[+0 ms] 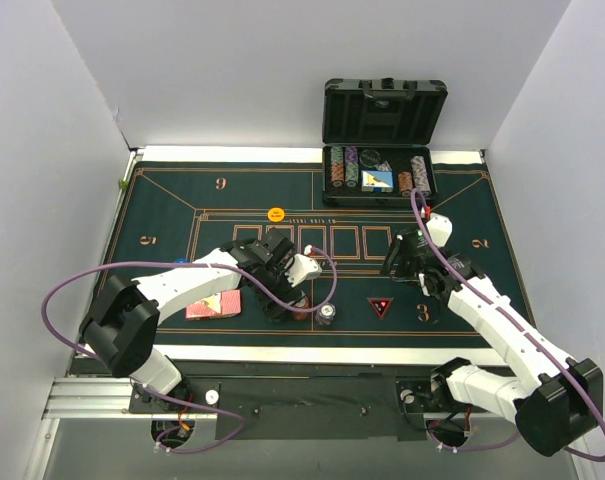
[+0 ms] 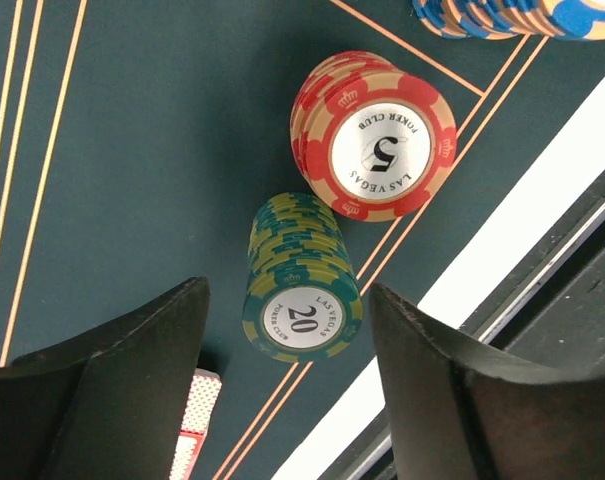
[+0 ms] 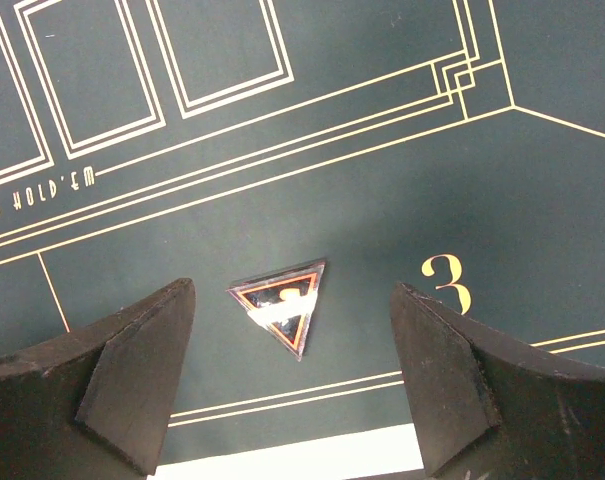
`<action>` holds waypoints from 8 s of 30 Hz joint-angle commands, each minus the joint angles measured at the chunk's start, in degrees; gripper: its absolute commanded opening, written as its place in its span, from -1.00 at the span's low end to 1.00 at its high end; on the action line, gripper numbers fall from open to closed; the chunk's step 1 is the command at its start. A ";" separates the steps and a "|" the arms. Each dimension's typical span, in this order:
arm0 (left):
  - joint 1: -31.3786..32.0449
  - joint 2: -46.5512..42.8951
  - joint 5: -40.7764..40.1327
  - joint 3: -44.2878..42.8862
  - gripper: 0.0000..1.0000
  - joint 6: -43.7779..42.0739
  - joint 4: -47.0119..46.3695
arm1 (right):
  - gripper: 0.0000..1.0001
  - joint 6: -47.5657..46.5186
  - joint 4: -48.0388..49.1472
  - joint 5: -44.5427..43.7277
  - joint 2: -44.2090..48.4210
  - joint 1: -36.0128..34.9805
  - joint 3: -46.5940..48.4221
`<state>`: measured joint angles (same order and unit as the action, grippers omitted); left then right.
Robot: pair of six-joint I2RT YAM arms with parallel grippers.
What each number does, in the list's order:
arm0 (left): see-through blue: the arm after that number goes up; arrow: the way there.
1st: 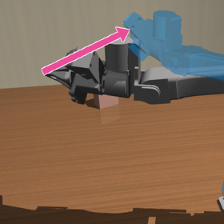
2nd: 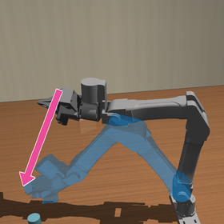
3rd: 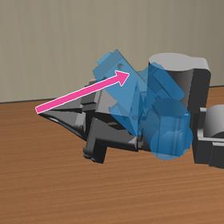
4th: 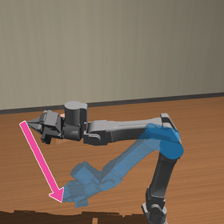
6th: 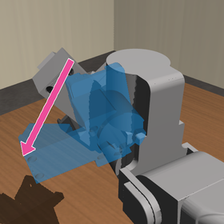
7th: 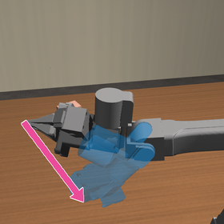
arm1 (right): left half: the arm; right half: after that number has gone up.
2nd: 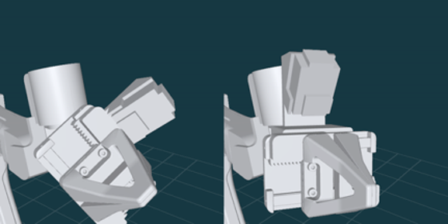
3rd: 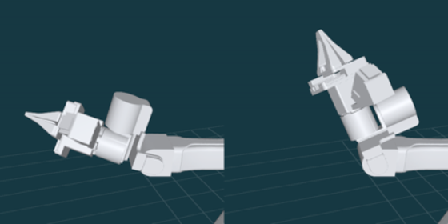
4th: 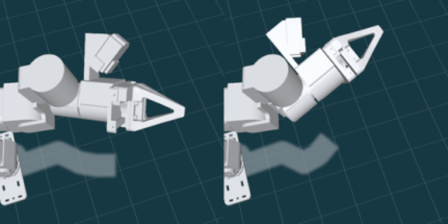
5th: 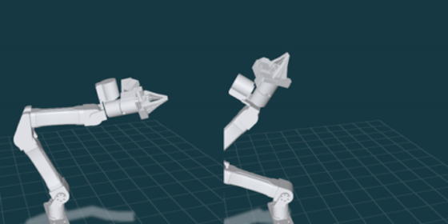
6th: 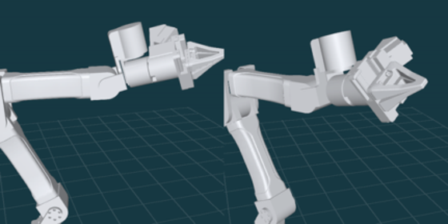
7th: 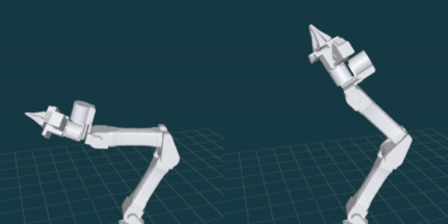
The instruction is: Distribute texas hold em gaming equipment
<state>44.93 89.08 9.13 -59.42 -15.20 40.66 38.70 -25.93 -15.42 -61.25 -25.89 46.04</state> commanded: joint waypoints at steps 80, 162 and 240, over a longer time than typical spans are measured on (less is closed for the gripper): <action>-42.03 -1.97 5.09 -12.02 0.89 -10.03 6.77 | 0.39 -0.38 1.15 4.08 3.95 1.02 -3.85; -3.44 -2.50 7.49 -1.13 -0.71 -5.10 -0.59 | 0.40 -0.73 -0.70 4.08 6.94 2.86 -6.75; -10.66 -1.80 5.99 -3.26 0.90 -12.31 4.25 | 0.43 -0.11 -0.61 7.86 9.13 4.97 -7.11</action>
<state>28.88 88.53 15.25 -71.37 -25.91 45.65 38.52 -25.30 -7.44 -52.97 -21.30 37.93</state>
